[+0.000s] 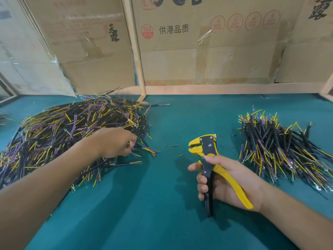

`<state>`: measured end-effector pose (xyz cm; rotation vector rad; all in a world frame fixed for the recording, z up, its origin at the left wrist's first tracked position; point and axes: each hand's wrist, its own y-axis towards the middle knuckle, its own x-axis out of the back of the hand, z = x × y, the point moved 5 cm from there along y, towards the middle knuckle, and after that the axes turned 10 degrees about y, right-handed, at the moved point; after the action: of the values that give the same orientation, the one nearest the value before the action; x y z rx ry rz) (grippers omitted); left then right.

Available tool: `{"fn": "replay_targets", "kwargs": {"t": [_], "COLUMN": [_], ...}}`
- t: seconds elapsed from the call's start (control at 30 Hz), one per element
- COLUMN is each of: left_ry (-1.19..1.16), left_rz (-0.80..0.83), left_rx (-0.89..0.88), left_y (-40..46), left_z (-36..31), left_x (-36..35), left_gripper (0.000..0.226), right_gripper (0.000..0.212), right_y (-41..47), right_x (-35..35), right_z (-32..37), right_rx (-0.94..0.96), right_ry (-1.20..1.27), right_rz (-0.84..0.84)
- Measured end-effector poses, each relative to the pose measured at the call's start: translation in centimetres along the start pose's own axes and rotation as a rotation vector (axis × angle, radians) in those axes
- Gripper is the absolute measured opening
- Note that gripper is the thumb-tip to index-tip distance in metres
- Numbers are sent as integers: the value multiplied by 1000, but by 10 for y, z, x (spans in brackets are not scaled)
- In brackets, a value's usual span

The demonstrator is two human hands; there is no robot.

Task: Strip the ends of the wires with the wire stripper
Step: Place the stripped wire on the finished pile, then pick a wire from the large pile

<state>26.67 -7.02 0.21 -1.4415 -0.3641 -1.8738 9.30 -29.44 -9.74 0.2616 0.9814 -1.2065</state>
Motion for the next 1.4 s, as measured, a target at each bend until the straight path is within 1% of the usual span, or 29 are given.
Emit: {"fn": "replay_targets", "kwargs": {"t": [0.07, 0.2, 0.3, 0.53, 0.57, 0.67, 0.73, 0.8, 0.9, 0.97, 1.03, 1.1, 1.13, 1.17, 1.23, 1.27, 1.3, 1.33, 1.4], "left_ry": [-3, -98, -291, -931, -968, -898, -991, -1099, -1174, -1254, -1365, -1437, -1447, -1435, -1301, -1218, -1168, -1145, -1108], "left_rz": [-41, -140, -230, -644, -699, -935, -1056, -1104, -1078, -1067, -1059, -1017, -948, -843, -607, -530, -486, -467, -464], "left_rx": [6, 55, 0, -25, -27, 7, 65, 101, 97, 89, 101, 99, 81, 41, -77, -113, -119, -109, -101], "left_y": [0, 0, -1, -10, -9, -10, -8, -3, 8, 12, 17, 23, 27, 33, 42, 43, 42, 41, 39], "left_z": [1, 10, 7, -10, -17, -40, -45, -47, -52, -54, -57, -68, -78, -91, -118, -127, -129, -127, -118], "left_x": [2, 22, 45, 109, 112, 108, 94, 79, 64, 56, 45, 34, 29, 24, 15, 12, 10, 9, 10], "left_gripper": [15, 22, 19, 21, 20, 18, 19, 18, 19, 22, 32, 40, 44, 49, 57, 57, 53, 46, 22], "right_gripper": [55, 55, 54, 56, 56, 54, 53, 52, 40, 43, 46, 41, 40, 41, 50, 55, 61, 65, 64], "right_y": [0, -2, -3, -7, -7, -8, -9, -9, -9, -8, -6, -6, -5, -5, -4, -4, -4, -4, -4], "right_x": [-1, -2, -5, -11, -12, -15, -16, -18, -21, -22, -22, -21, -20, -20, -18, -17, -17, -16, -15], "right_z": [0, 0, 0, 1, 1, 1, 1, 2, 4, 3, 3, 3, 3, 3, 2, 2, 2, 2, 1], "right_rx": [5, 14, 13, 16, 19, 29, 35, 42, 59, 70, 79, 81, 79, 77, 74, 75, 74, 71, 72], "right_ry": [-6, 14, 12, 13, 15, 23, 28, 34, 15, 8, 14, 21, 20, 19, 27, 35, 44, 48, 48], "right_rz": [-5, 3, 10, -26, -33, -40, -57, -73, -116, -144, -163, -166, -163, -157, -148, -144, -139, -135, -115]}}
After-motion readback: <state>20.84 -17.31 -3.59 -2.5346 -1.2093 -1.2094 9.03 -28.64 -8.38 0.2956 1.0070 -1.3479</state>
